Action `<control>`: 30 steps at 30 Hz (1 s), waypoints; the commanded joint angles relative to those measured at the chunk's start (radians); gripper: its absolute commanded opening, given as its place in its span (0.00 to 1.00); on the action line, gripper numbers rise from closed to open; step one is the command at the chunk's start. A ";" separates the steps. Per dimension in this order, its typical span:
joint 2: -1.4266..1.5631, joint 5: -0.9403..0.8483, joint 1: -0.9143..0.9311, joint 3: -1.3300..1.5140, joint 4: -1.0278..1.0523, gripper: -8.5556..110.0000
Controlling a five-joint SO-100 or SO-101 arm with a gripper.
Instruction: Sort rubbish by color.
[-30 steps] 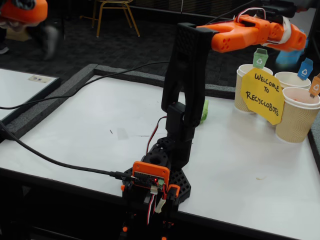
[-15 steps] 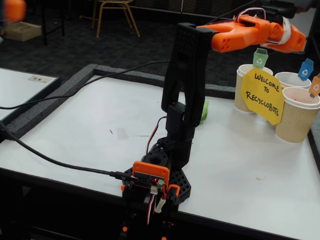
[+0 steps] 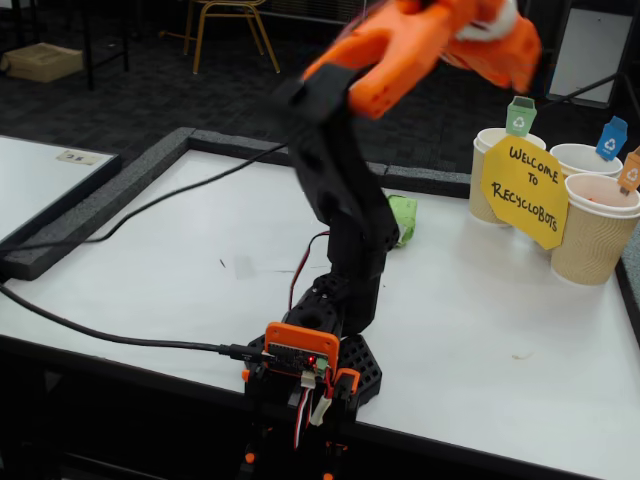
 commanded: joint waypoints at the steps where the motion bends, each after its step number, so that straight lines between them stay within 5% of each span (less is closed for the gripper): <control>1: 0.236 0.112 -0.064 -0.037 0.129 0.09; 18: 0.402 0.779 -0.144 0.043 0.368 0.09; 30: 0.330 0.635 -0.285 0.213 0.295 0.11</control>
